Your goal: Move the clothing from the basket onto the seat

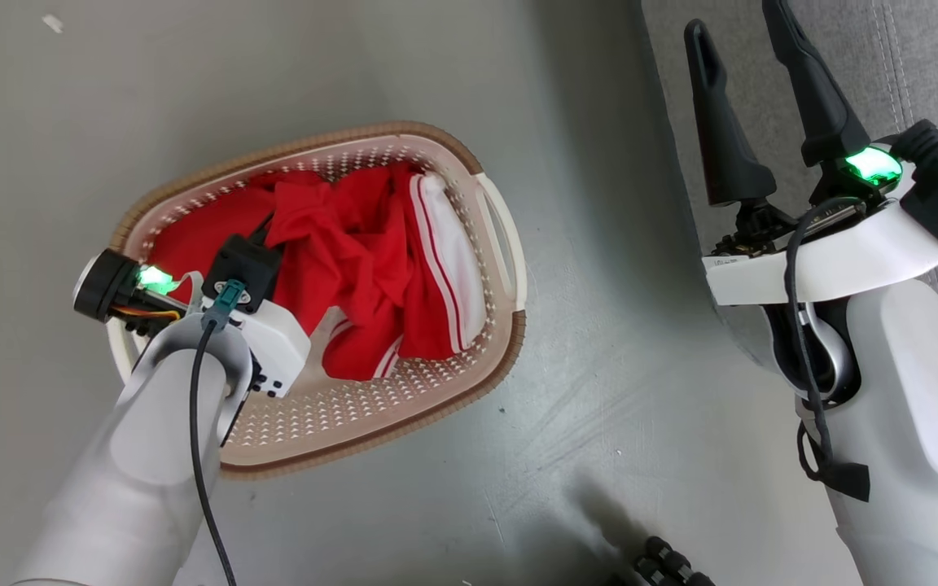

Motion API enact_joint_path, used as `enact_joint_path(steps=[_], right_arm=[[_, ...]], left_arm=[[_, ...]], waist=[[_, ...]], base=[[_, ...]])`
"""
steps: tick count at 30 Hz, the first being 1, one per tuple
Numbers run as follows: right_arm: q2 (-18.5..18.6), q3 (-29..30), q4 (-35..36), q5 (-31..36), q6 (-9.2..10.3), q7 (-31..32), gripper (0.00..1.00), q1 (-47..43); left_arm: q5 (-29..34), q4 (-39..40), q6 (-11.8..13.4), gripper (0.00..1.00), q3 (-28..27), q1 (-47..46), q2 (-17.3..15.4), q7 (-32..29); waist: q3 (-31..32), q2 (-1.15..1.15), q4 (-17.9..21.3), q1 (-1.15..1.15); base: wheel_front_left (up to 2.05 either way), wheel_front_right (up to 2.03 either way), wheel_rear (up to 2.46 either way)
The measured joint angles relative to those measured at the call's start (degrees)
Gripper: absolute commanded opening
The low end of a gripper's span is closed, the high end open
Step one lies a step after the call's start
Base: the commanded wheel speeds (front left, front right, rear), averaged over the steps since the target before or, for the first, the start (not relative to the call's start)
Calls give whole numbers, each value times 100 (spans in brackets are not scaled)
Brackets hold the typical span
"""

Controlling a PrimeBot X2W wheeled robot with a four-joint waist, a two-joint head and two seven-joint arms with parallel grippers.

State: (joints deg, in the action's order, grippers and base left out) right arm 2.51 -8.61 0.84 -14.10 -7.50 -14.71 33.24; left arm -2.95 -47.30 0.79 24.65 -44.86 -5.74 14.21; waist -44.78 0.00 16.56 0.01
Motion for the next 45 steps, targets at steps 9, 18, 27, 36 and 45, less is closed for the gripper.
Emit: enact_joint_path(steps=[9, 18, 27, 36, 45], right_arm=[[4, 96, -298, 229, 0, 0, 100, -44], [12, 54, -522, 325, 0, 0, 100, -213], [22, -211, -787, 536, 0, 0, 100, -460], [180, -489, -1005, 701, 0, 0, 100, -756], [476, -861, -1109, 750, 0, 0, 100, -1069]], left_arm=[[-156, 1039, -2, 0, -135, 212, 9, 7], [-334, 1714, -148, 0, -254, 219, -32, 8], [-397, 1996, -405, 0, -244, 220, -201, 9], [-621, 2290, -610, 0, -52, 235, -122, -232], [-893, 2655, -753, 0, 200, 414, -78, -655]], waist=[[418, 0, -242, 0], [845, 0, -441, 0], [1426, 0, -664, 0], [2080, 0, -865, 0], [2752, 0, -1061, 0]], base=[[0, 0, 0], [0, 0, 0], [0, 0, 0], [0, 0, 0], [0, 0, 0]])
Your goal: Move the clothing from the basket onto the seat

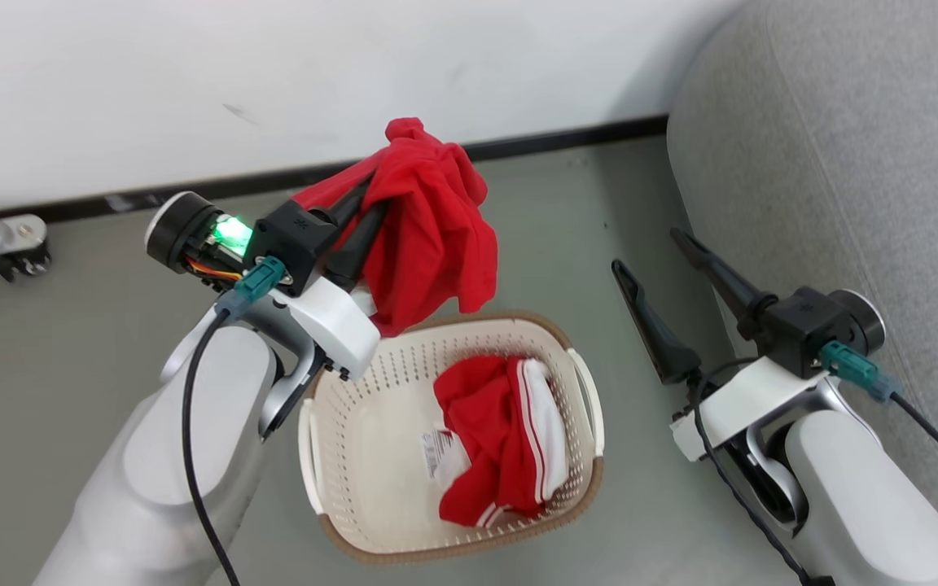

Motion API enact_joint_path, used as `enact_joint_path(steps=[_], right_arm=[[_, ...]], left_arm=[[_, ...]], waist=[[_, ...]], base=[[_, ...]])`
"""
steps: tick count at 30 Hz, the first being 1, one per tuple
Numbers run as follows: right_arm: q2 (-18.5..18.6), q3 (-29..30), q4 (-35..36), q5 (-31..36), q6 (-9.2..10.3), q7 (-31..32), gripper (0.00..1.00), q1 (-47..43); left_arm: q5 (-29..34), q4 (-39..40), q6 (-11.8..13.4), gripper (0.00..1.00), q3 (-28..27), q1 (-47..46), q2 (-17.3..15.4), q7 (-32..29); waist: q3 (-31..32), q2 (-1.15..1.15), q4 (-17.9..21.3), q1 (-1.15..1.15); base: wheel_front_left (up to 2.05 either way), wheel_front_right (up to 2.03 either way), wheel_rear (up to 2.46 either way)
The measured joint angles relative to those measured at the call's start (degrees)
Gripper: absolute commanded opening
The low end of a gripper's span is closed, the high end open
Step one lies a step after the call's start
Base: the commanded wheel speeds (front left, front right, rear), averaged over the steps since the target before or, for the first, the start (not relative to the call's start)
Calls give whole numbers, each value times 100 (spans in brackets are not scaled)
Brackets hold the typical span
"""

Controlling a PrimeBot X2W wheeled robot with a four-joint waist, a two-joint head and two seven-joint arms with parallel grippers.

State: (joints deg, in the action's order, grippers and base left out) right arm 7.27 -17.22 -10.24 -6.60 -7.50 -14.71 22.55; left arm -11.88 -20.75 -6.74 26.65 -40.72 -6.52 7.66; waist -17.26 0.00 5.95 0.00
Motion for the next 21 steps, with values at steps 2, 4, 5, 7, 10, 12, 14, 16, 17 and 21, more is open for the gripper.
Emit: enact_joint_path(steps=[2, 4, 5, 7, 10, 12, 14, 16, 17, 21], right_arm=[[59, -65, -29, 18, 0, 1, 100, -38], [130, -146, -76, 20, 0, 1, 100, -63], [174, -205, -99, 22, 0, 0, 100, -88], [250, -322, -163, 30, 0, 1, 100, -126], [366, -477, -224, 98, -1, 0, 100, -116], [433, -589, -292, 133, -1, 1, 100, -102], [474, -728, -339, 172, -1, 1, 100, -73], [488, -921, -374, 182, -1, 1, 100, 2], [485, -1027, -379, 189, -1, 1, 100, 54], [467, -1504, -415, 209, -2, 1, 100, 234]], left_arm=[[-30, 70, -4, 0, 47, 18, 0, -90], [-76, 149, -4, 0, 96, 19, -4, -193], [-85, 183, -4, 0, 116, 19, -5, -235], [-153, 247, -5, 0, 163, 19, -3, -339], [-242, 342, -34, 0, 275, 19, 22, -474], [-315, 398, -48, 0, 357, 19, 74, -561], [-387, 463, -49, 0, 463, 19, 135, -645], [-465, 509, -53, 0, 556, 19, 182, -730], [-520, 527, -54, 0, 604, 19, 203, -768], [-695, 622, -54, 0, 768, 28, 266, -923]], waist=[[143, 0, -44, 0], [286, 0, -90, 0], [354, 0, -114, 0], [490, 0, -161, 0], [684, 0, -232, 0], [807, 0, -278, 0], [926, 0, -324, 0], [1035, 0, -367, 0], [1090, 0, -389, 0], [1289, 0, -469, 0]], base=[[0, 0, 0], [0, 0, 0], [0, 0, 0], [0, 0, 0], [0, 0, 0], [0, 0, 0], [0, 0, 0], [0, 0, 0], [0, 0, 0], [0, 0, 0]])
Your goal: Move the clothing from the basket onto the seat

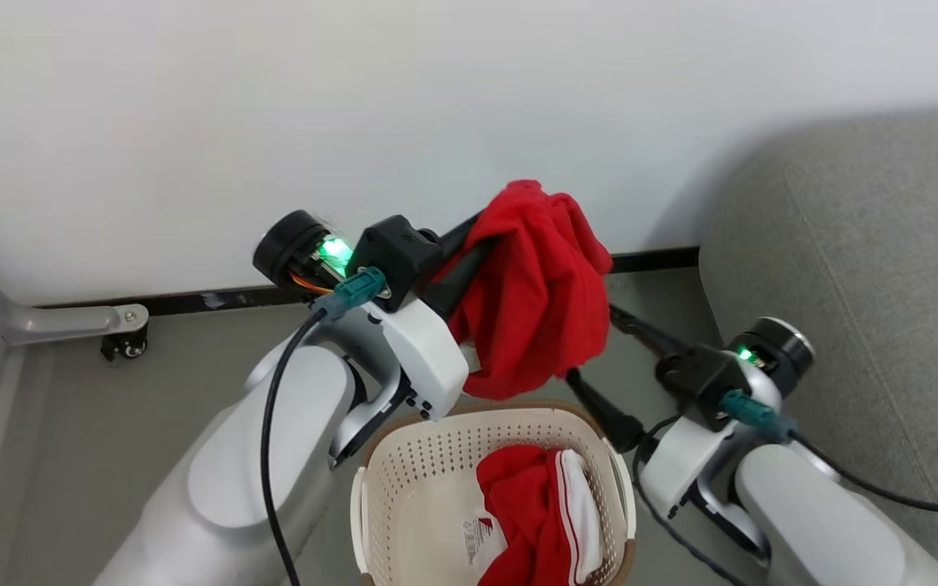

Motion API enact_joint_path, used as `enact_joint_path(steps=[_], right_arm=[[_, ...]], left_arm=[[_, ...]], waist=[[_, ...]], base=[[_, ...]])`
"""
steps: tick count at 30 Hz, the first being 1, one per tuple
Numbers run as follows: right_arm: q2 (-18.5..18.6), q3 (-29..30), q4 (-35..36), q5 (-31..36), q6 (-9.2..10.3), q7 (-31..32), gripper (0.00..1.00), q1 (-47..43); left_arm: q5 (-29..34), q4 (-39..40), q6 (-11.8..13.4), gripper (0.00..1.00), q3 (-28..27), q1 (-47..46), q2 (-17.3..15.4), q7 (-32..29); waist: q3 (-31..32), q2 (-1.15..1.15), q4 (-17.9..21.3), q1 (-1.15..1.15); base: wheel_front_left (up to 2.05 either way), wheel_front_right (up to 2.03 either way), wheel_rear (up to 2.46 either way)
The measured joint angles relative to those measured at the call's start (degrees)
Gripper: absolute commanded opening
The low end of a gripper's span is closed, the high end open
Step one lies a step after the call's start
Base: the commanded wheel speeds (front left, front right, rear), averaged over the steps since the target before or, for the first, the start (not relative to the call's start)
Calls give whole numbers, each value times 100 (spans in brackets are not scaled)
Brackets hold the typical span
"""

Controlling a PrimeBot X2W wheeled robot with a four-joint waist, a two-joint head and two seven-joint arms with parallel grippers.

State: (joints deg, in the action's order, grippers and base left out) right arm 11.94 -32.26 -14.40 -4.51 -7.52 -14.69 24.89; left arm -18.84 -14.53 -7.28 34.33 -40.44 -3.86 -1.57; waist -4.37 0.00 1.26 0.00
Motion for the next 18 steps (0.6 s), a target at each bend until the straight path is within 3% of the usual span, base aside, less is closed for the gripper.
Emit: enact_joint_path(steps=[6, 14, 15, 16, 17, 18], right_arm=[[-93, -485, -45, -4, -3, -1, 100, 151], [-288, -581, -189, -111, -3, 0, 100, 250], [-305, -578, -229, -119, -3, 0, 77, 250], [-312, -573, -260, -133, -3, 0, 46, 250], [-313, -570, -283, -146, -3, 0, 28, 250], [-313, -567, -300, -145, -3, 0, 0, 250]], left_arm=[[-230, 66, 0, 0, 189, 121, 27, -168], [-500, 129, 0, 0, 369, 346, 40, -344], [-546, 131, 0, 0, 378, 370, 38, -349], [-579, 134, 0, 0, 378, 390, 38, -350], [-601, 145, 0, 0, 378, 413, 38, -375], [-630, 154, 0, 0, 378, 441, 40, -397]], waist=[[264, 0, -99, 0], [540, 0, -187, 0], [569, 0, -195, 0], [596, 0, -203, 0], [621, 0, -209, 0], [646, 0, -216, 0]], base=[[0, 0, 0], [0, 0, 0], [0, 0, 0], [0, 0, 0], [0, 0, 0], [0, 0, 0]])
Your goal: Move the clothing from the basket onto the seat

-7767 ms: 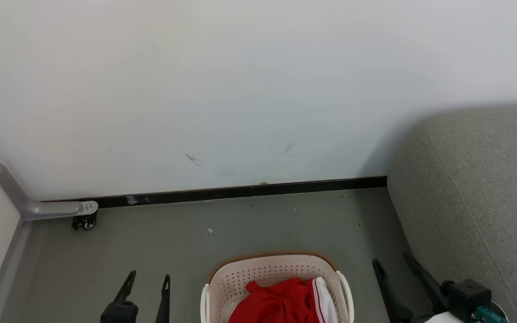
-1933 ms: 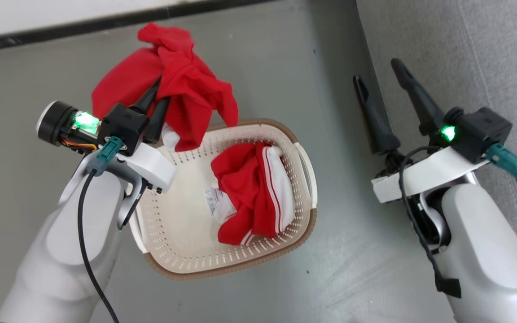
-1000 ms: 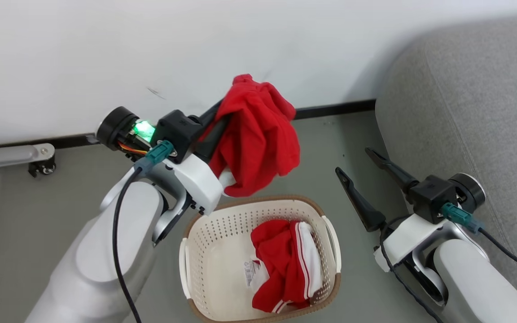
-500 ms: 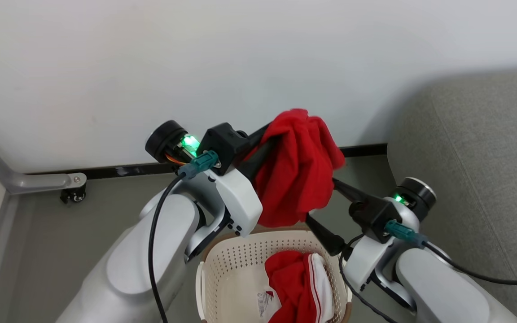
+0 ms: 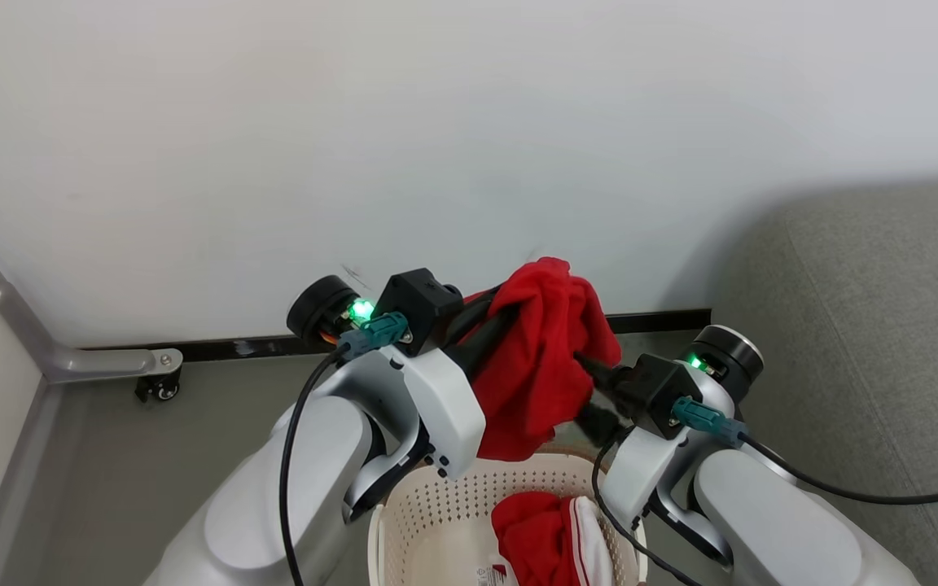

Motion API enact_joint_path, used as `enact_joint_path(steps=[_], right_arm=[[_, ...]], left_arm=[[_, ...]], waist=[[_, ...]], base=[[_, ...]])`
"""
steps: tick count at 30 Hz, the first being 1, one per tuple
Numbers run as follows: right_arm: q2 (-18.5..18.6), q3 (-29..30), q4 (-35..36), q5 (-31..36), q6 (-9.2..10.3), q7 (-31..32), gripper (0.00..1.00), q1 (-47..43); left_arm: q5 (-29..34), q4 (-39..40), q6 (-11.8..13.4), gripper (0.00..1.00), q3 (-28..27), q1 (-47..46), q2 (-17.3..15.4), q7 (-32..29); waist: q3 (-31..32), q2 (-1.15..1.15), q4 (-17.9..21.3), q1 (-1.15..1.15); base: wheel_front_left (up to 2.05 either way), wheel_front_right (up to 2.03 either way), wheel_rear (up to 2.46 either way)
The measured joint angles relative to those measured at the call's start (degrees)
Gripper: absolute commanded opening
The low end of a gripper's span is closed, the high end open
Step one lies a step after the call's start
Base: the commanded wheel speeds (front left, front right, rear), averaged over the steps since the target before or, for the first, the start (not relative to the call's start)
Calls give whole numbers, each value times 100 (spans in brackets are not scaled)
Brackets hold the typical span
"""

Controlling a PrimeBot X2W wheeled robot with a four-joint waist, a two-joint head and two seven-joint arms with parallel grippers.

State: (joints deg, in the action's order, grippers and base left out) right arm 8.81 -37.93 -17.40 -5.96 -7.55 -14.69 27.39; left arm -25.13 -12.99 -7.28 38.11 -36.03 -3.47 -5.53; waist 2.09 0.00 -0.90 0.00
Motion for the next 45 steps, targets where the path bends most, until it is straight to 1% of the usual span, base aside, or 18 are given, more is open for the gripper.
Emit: enact_joint_path(steps=[9, 10, 13, 14, 16, 22, 30, 37, 40, 45], right_arm=[[-37, 165, -159, -60, 0, 0, 0, -53], [-16, 210, -167, -60, 0, 0, 0, -55], [47, 316, -166, -60, 0, 0, 0, -57], [82, 396, -164, -59, 0, 0, 0, -58], [223, 643, -135, -59, 0, 0, 0, -64], [553, 1218, 15, -41, 0, 0, 0, -178], [910, 1894, 223, 125, 0, 0, 0, -603], [1099, 2471, 365, 167, 0, 0, 0, -1186], [1132, 2746, 439, 167, 0, 0, 0, -1427], [1169, 3042, 611, 188, 0, 4, 0, -1713]], left_arm=[[-233, 35, 0, 0, -38, 289, 7, -52], [-274, 40, 0, 35, -59, 326, 9, -48], [-316, 47, 7, 92, -100, 394, 11, -32], [-320, 46, 9, 100, -112, 417, 11, -3], [-321, 46, 52, 100, -130, 486, 18, 90], [-322, 10, 58, 100, -112, 617, 38, 285], [-364, -138, 57, 100, 140, 860, 64, 459], [-463, -196, 49, 100, 388, 961, 90, 599], [-516, -208, 49, 100, 510, 985, 99, 669], [-591, -219, 49, 100, 695, 1082, 110, 789]], waist=[[152, 0, 21, 0], [160, 0, 35, 0], [173, 0, 67, 0], [179, 0, 87, 0], [194, 0, 155, 0], [223, 0, 331, 0], [266, 0, 643, 0], [311, 0, 975, 0], [329, 0, 1134, 0], [349, 0, 1416, 0]], base=[[0, 0, 0], [0, 0, 0], [0, 0, 0], [0, 0, 0], [0, 0, 0], [0, 0, 0], [0, 0, 0], [0, 0, 0], [0, 0, 0], [0, 0, 0]])
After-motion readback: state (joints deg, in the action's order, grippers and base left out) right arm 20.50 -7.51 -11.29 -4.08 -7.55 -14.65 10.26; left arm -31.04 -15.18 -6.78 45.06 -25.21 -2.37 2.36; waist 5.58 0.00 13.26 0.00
